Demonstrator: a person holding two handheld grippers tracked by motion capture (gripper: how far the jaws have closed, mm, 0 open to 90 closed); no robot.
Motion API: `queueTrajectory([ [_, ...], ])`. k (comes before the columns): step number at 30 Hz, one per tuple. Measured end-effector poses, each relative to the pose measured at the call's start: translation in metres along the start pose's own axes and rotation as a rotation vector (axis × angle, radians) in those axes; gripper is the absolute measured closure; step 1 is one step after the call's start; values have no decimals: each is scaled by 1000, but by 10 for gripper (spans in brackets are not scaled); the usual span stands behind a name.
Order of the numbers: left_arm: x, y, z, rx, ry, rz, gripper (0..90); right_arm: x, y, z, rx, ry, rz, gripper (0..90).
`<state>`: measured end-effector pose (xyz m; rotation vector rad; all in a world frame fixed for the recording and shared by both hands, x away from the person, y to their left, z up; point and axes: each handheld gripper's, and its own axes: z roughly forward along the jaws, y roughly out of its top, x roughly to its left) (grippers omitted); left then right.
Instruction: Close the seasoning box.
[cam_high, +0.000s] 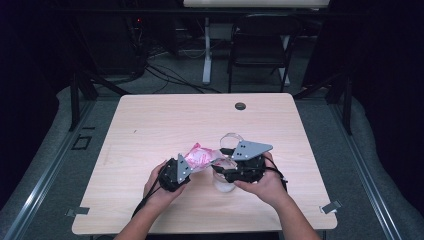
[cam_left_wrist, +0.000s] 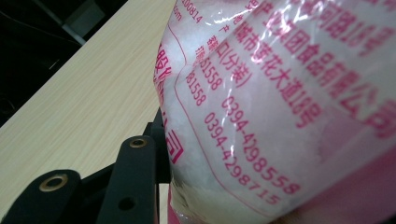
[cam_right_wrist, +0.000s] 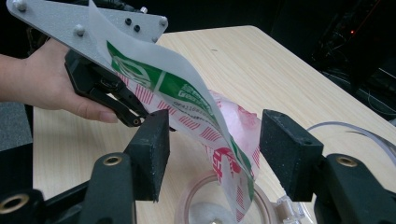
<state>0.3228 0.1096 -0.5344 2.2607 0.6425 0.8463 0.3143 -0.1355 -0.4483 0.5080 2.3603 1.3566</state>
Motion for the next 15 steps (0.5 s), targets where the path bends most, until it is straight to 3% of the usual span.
queueTrajectory([
  [15, 1, 5, -1, 3, -2, 35, 604, 7, 1, 6, 13, 39, -28, 462],
])
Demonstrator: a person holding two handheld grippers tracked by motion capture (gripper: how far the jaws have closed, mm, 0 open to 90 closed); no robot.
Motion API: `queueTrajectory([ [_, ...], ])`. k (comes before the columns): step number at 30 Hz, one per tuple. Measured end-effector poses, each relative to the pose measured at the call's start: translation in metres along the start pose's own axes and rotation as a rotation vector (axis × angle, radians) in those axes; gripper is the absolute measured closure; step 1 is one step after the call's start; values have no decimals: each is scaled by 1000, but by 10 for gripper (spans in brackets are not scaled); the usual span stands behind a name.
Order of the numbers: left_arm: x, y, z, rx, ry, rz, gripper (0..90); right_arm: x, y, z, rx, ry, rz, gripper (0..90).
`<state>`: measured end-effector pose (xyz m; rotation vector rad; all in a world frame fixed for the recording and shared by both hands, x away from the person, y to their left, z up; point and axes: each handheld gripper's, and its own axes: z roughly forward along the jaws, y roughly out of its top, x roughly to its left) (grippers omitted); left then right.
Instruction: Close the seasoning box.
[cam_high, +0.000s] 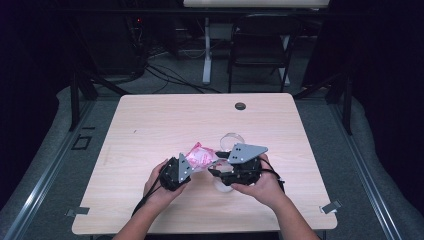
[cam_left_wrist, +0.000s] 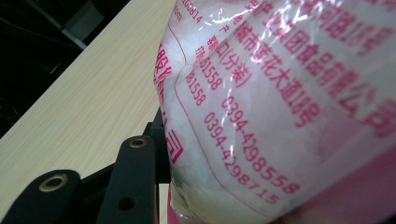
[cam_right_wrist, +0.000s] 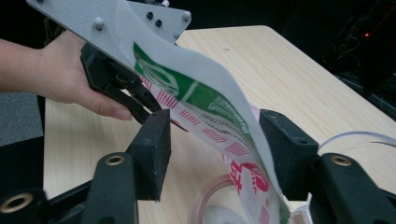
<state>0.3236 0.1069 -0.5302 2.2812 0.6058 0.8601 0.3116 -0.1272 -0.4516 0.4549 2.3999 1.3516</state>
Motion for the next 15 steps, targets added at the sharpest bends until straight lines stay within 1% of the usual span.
queueTrajectory([
  [1, 0, 0, 0, 4, -1, 4, 604, 0, 0, 1, 2, 10, 3, 471],
  [4, 0, 1, 0, 0, 8, 6, 604, 0, -1, 2, 7, 17, 3, 497],
  [5, 1, 2, 0, 1, 10, 8, 604, 0, -1, 2, 17, 21, 7, 531],
  [6, 1, 2, 0, 1, 10, 8, 604, 0, -1, 2, 17, 21, 7, 531],
  [7, 1, 2, 1, -2, 15, 12, 604, 0, -2, 2, 20, 26, 12, 566],
  [10, 1, 3, 1, 4, 19, 22, 604, -1, -2, 2, 32, 39, 19, 629],
  [11, 1, 3, 1, 4, 19, 22, 604, -1, -2, 2, 32, 39, 19, 629],
  [12, 1, 3, 1, 2, 23, 22, 604, -1, -2, 2, 35, 42, 20, 658],
  [13, 1, 4, 1, 6, 26, 35, 605, -2, -3, 2, 42, 49, 28, 703],
  [15, 1, 4, 1, 7, 25, 37, 605, -2, -3, 1, 48, 49, 31, 736],
])
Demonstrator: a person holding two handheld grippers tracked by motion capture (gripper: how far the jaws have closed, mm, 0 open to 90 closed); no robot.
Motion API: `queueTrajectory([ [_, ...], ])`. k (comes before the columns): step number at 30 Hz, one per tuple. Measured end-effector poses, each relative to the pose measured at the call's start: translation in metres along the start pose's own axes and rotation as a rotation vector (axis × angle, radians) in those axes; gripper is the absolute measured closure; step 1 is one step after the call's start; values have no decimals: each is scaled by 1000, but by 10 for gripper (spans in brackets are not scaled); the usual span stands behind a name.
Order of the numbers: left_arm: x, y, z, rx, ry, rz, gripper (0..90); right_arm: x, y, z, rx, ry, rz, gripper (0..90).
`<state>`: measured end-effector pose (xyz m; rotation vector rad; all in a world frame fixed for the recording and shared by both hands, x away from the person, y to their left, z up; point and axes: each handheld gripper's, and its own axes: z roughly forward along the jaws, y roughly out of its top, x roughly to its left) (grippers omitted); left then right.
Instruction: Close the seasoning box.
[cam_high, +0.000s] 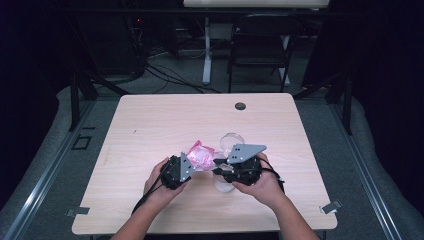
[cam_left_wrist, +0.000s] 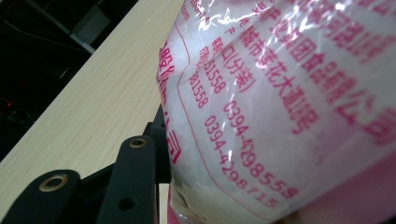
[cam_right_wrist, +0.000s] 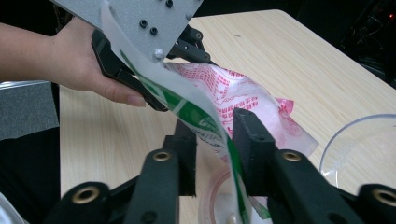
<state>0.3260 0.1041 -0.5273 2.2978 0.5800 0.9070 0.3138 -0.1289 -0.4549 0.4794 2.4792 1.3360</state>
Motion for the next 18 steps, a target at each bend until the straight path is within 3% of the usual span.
queueTrajectory([
  [8, 0, 0, 1, -2, 3, 8, 605, -1, -1, -1, 13, 6, 22, 865],
  [18, -1, 0, 0, -5, 29, 30, 606, -5, -3, 0, 17, 40, 104, 895],
])
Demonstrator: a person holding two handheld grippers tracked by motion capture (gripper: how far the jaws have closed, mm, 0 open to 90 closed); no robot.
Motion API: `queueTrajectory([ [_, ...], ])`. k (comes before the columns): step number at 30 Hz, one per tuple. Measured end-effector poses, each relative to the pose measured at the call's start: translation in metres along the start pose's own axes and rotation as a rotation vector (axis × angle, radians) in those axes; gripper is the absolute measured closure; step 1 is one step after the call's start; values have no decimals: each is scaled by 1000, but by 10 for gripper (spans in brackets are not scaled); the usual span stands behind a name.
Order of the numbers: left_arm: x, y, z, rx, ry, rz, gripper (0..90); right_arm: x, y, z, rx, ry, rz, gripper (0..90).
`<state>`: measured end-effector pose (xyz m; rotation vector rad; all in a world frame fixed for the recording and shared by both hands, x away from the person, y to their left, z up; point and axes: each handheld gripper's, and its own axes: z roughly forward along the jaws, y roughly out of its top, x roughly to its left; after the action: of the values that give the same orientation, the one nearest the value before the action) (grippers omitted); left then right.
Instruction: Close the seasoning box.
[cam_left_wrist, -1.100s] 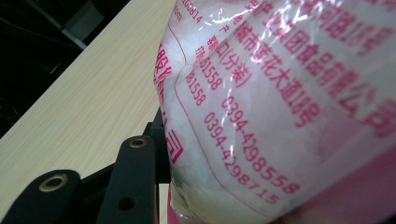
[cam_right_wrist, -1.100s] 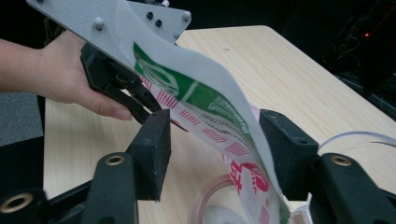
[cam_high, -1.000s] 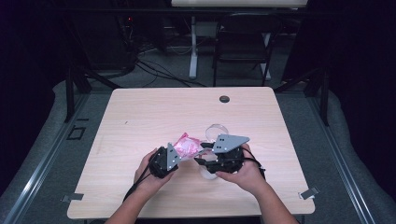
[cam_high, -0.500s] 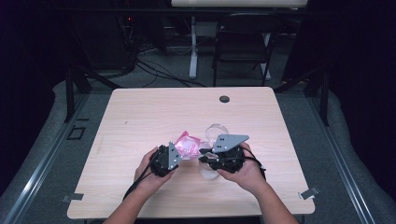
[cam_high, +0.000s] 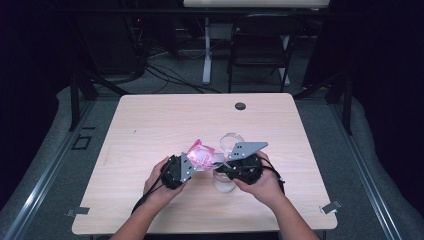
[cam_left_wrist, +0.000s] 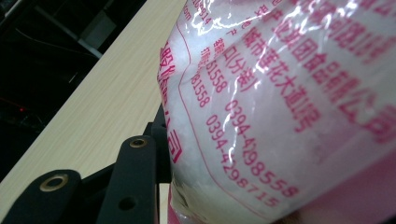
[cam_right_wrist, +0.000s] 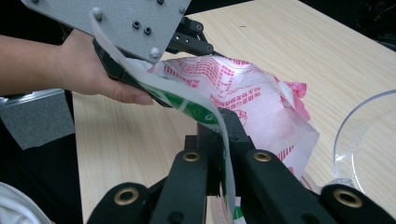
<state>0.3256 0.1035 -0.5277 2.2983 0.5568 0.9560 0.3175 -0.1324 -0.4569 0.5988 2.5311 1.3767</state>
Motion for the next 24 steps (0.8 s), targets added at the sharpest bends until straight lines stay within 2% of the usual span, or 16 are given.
queueTrajectory([
  [9, -1, 1, -2, -2, 39, 36, 606, -3, -2, 1, -7, 26, 45, 898],
  [11, 0, 2, -2, -1, 43, 47, 606, -3, -2, 0, -4, 26, 46, 898],
  [16, 1, 5, -5, -5, 85, 86, 606, -4, -2, -1, -7, 30, 52, 899],
  [21, 1, 7, -8, 3, 104, 110, 607, -5, -3, -1, -3, 30, 49, 900],
  [22, 1, 8, -8, -2, 125, 130, 607, -6, -3, -1, 0, 29, 52, 900],
  [24, 1, 9, -9, 0, 138, 143, 607, -6, -4, -1, -2, 28, 55, 899],
])
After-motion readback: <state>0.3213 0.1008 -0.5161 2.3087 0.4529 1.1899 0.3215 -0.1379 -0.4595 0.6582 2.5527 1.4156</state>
